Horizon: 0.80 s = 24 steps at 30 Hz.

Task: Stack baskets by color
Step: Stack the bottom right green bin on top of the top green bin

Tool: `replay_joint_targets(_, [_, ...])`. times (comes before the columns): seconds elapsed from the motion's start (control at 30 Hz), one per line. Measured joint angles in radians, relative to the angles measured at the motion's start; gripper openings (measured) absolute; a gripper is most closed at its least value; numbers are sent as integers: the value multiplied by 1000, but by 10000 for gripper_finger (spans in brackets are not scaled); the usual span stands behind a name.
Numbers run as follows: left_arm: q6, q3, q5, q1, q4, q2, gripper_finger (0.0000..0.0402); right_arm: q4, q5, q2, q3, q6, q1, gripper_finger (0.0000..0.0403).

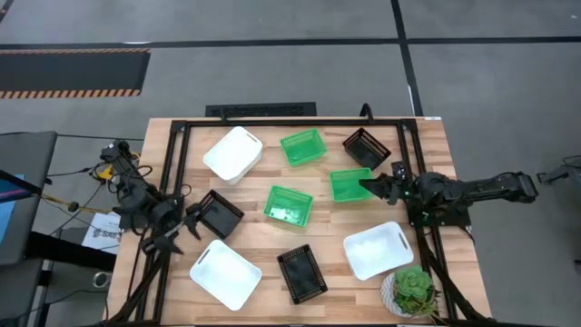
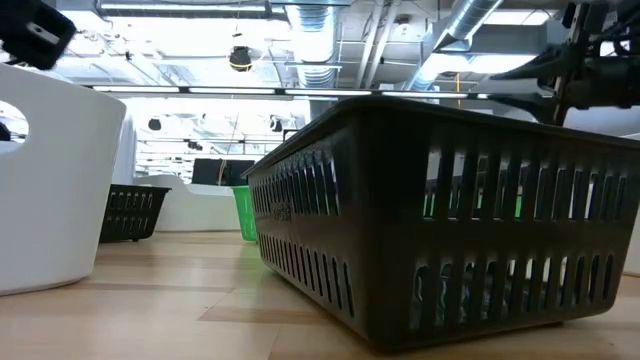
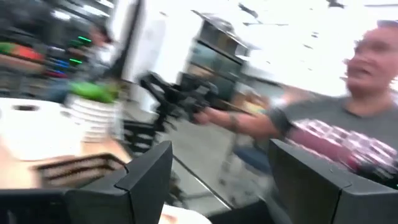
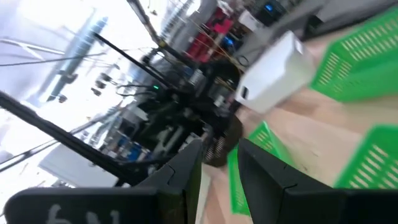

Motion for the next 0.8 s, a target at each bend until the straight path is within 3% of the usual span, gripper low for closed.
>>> replay_joint_targets(0.17, [-52, 0, -135, 0, 7, 0, 254, 65, -1, 0, 0, -58, 0, 130])
replay_joint_targets(0.4, [-80, 0, -234, 0, 19, 0, 254, 77, -2, 0, 0, -108, 0, 130])
replay_joint_targets(0.63, [-92, 0, -272, 0, 54, 0, 254, 88, -2, 0, 0, -69, 0, 130])
replay_joint_targets(0.8, [-108, 0, -278, 0, 123, 0, 254, 76, 9, 0, 7, -133, 0, 130])
